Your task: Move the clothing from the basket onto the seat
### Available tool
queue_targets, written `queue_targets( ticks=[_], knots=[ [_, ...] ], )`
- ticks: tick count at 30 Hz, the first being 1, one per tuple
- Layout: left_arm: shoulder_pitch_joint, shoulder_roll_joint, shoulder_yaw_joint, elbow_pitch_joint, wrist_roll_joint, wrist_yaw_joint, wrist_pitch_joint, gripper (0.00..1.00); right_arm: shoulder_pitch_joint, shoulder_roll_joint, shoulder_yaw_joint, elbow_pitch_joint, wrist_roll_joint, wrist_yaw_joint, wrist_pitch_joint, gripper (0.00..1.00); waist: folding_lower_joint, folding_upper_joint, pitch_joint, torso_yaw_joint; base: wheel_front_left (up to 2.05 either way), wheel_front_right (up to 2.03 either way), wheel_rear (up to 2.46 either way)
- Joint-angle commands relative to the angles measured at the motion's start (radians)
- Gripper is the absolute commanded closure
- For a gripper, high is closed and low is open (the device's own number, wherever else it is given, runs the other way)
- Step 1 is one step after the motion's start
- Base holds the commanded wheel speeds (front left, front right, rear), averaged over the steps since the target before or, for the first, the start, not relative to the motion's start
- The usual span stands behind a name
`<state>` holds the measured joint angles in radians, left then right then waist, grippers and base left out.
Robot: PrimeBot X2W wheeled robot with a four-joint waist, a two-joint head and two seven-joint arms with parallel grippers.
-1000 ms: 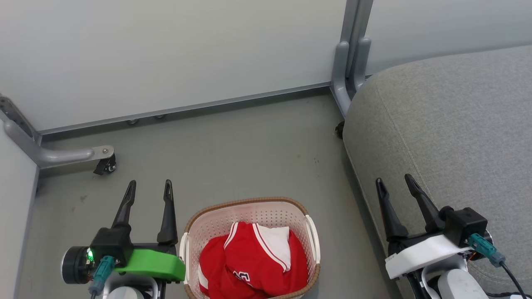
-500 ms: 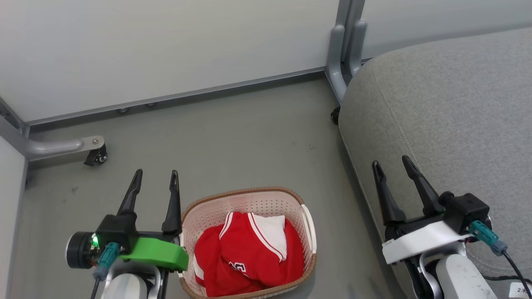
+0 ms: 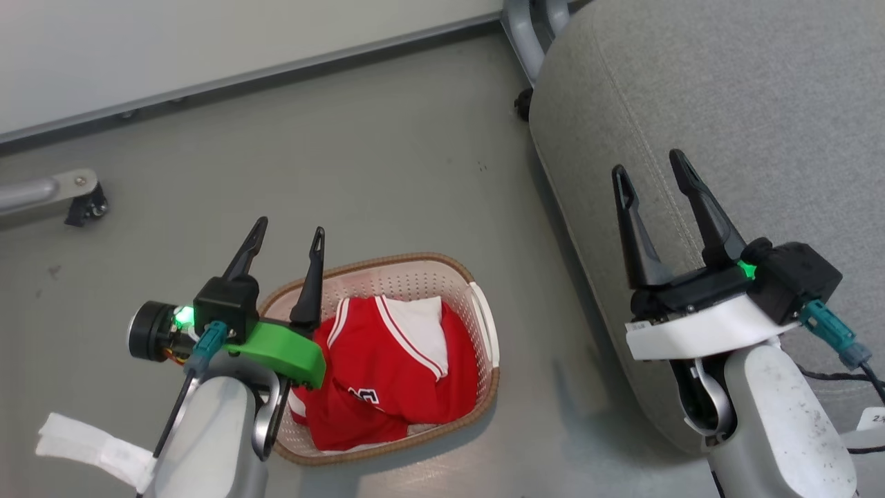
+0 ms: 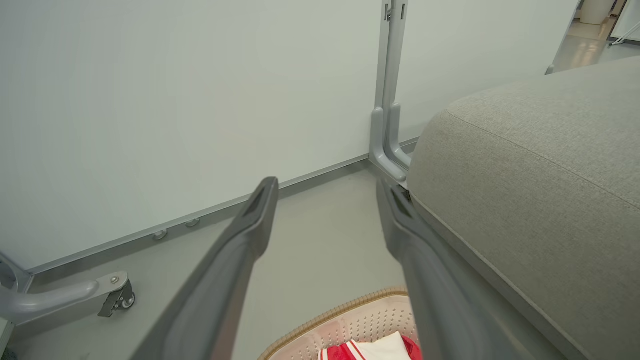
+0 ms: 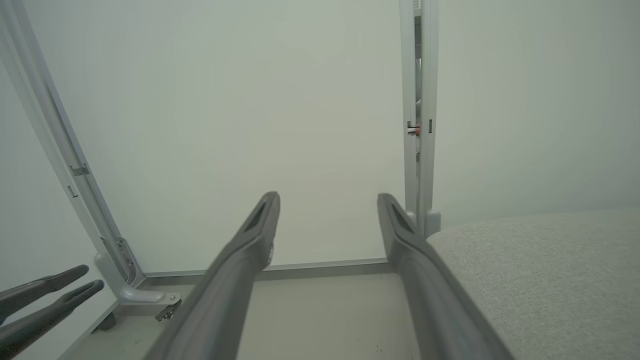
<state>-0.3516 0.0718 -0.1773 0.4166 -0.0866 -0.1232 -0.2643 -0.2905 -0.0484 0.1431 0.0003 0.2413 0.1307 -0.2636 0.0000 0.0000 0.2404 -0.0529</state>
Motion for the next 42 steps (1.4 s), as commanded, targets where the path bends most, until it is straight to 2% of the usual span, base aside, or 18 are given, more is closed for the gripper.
queue_targets(
  ticks=[1, 14, 23, 38, 42],
  knots=[
    [-0.039, 0.014, -0.009, 0.018, 0.011, -0.004, -0.001, 0.0, -0.027, -0.003, 0.006, -0.012, -0.003, 0.0, -0.002, 0.0, 0.0, 0.0, 0.116, -0.074, 0.0, 0.0, 0.0],
    [-0.286, 0.079, -0.159, 0.263, -0.013, -0.008, -0.001, 0.0, -0.174, -0.003, 0.019, -0.101, 0.012, 0.0, -0.002, 0.0, 0.0, 0.0, 0.36, -0.137, 0.0, 0.0, 0.0],
    [-0.409, 0.12, -0.256, 0.448, -0.046, -0.008, -0.001, 0.0, -0.249, -0.003, 0.039, -0.139, 0.021, 0.0, -0.002, 0.0, 0.0, 0.0, 0.488, -0.164, 0.0, 0.0, 0.0],
    [-0.604, 0.15, -0.354, 0.721, -0.061, -0.008, 0.0, 0.0, -0.32, -0.003, 0.036, -0.191, 0.03, 0.0, -0.002, 0.0, 0.0, 0.0, 0.659, -0.175, 0.0, 0.0, 0.0],
    [-0.65, 0.15, -0.351, 0.792, -0.065, 0.009, 0.004, 0.0, -0.315, -0.003, 0.031, -0.196, 0.029, 0.0, -0.002, 0.0, 0.0, 0.0, 0.687, -0.177, 0.0, 0.0, 0.0]
  ],
)
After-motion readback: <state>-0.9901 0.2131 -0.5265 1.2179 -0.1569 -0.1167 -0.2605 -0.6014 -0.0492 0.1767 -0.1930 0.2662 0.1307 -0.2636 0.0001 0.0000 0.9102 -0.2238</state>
